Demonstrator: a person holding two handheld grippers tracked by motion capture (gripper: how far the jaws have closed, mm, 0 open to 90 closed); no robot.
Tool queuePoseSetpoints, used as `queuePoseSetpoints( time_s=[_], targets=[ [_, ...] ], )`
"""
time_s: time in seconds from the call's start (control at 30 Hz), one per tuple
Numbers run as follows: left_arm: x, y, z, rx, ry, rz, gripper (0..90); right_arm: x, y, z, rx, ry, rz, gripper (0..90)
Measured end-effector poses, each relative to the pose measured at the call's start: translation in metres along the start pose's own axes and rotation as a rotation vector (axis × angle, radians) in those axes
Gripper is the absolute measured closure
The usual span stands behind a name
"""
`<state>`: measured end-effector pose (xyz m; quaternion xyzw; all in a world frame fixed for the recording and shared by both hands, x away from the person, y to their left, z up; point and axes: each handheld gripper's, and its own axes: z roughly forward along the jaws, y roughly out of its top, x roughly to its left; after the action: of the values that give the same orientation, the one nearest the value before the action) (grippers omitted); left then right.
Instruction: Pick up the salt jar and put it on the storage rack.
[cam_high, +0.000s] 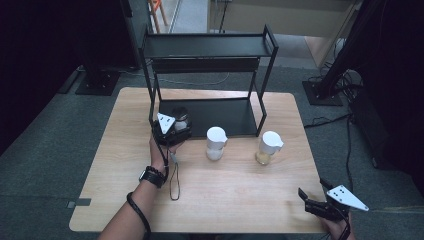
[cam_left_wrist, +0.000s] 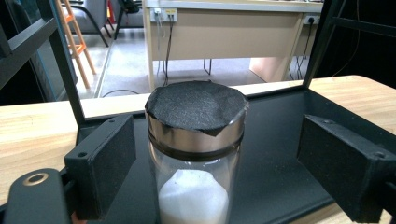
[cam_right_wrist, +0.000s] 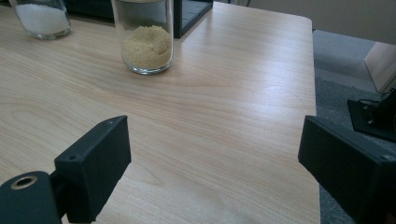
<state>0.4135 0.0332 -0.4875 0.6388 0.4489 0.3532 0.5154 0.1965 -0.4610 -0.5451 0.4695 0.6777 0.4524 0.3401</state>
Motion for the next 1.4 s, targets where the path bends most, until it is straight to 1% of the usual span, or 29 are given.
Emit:
queuePoseSetpoints(
  time_s=[0.3, 0.53, 0.77, 1.0, 1.27, 1.4],
  targets=[
    [0.000, -0.001, -0.010, -0.007, -0.017, 0.004, 12.2, 0.000, 0.000, 0.000, 0.001, -0.001, -0.003, 9.1],
    [0.001, -0.002, -0.020, -0.022, -0.027, -0.006, 12.2, 0.000, 0.000, 0.000, 0.001, -0.001, -0.003, 9.1],
    [0.004, -0.003, -0.029, -0.023, -0.035, -0.005, 12.2, 0.000, 0.000, 0.000, 0.002, -0.002, -0.004, 9.1],
    [0.006, -0.009, -0.040, -0.016, -0.053, 0.002, 12.3, 0.001, 0.000, 0.000, 0.002, -0.003, -0.004, 9.1],
    [0.009, -0.012, -0.052, -0.024, -0.062, -0.012, 12.2, 0.001, 0.000, 0.001, 0.003, -0.005, -0.003, 9.1],
    [0.010, -0.015, -0.057, -0.022, -0.068, -0.007, 12.2, 0.001, 0.000, 0.001, 0.003, -0.006, -0.003, 9.1]
  ],
)
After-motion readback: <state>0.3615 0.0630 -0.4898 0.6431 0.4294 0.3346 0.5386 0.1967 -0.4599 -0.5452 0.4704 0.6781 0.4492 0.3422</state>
